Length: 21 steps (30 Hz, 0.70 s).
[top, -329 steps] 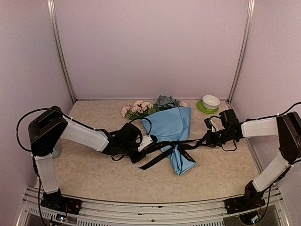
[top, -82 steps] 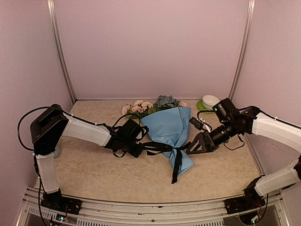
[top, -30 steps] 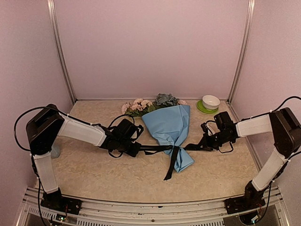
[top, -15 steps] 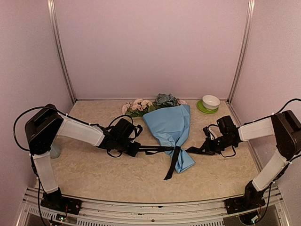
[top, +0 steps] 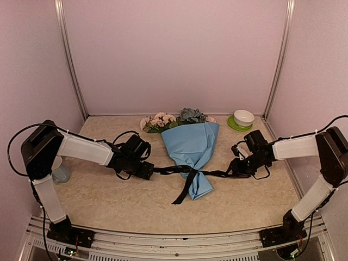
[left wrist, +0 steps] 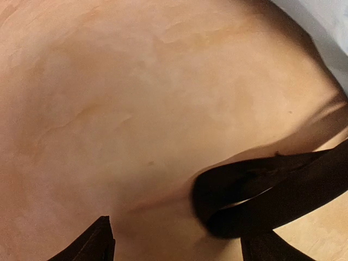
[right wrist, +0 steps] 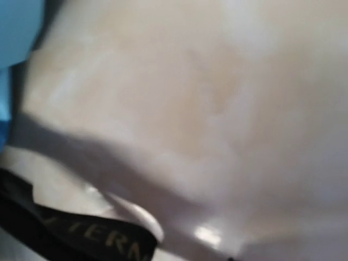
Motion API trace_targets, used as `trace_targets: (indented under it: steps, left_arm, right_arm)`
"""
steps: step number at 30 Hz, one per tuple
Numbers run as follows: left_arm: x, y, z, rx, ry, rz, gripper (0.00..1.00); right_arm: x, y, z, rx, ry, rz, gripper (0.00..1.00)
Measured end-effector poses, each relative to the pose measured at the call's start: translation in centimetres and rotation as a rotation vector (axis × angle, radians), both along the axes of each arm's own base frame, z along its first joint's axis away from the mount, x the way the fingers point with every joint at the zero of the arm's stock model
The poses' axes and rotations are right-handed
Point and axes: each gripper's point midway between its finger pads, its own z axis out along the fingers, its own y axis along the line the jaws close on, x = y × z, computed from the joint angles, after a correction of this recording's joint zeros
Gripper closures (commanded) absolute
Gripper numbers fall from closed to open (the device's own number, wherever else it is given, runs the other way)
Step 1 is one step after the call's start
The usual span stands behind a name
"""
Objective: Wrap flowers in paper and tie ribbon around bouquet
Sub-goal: Adjust the ribbon on the folded bouquet.
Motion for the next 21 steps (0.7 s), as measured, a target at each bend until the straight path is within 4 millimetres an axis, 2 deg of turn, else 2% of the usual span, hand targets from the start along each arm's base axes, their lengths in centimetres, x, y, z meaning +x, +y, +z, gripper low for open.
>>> trace_targets:
  steps: [3, 7, 9, 12, 15, 16, 18, 19, 21]
  left_arm:
    - [0.0, 1.8, 0.9, 0.034, -0.003, 0.040, 0.09]
    - [-0.3, 1.0, 4.3, -0.037, -0.051, 0.007, 0.08]
    - [-0.6, 0.1, 6.7, -0.101, -0.101, -0.031, 0.08]
    - [-1.4, -0.6, 10.1, -0.207, -0.186, -0.075, 0.11]
    - [-1.5, -0.3, 11.9, -0.254, -0.243, -0.078, 0.15]
    - [-1.4, -0.3, 12.0, -0.255, -0.247, -0.075, 0.15]
    - [-1.0, -0.1, 11.6, -0.237, -0.245, -0.060, 0.15]
    - [-0.8, -0.1, 11.2, -0.222, -0.237, -0.053, 0.15]
    - [-0.4, 0.3, 9.9, -0.187, -0.216, -0.035, 0.15]
  right_arm:
    - [0.7, -1.3, 1.0, -0.076, -0.029, -0.046, 0.56]
    - [2.4, -1.5, 4.8, -0.090, -0.137, -0.072, 0.54]
    - [3.1, -0.9, 6.4, -0.081, -0.184, -0.064, 0.49]
    - [3.0, 1.8, 7.8, -0.054, -0.221, 0.011, 0.41]
    - [2.2, 3.7, 8.2, -0.004, -0.209, 0.070, 0.36]
    - [2.0, 4.0, 8.2, 0.009, -0.200, 0.076, 0.42]
    - [2.1, 3.9, 8.2, 0.027, -0.187, 0.068, 0.65]
    - [2.2, 3.7, 8.2, 0.027, -0.187, 0.063, 0.73]
    - [2.3, 3.6, 8.1, 0.016, -0.195, 0.061, 0.77]
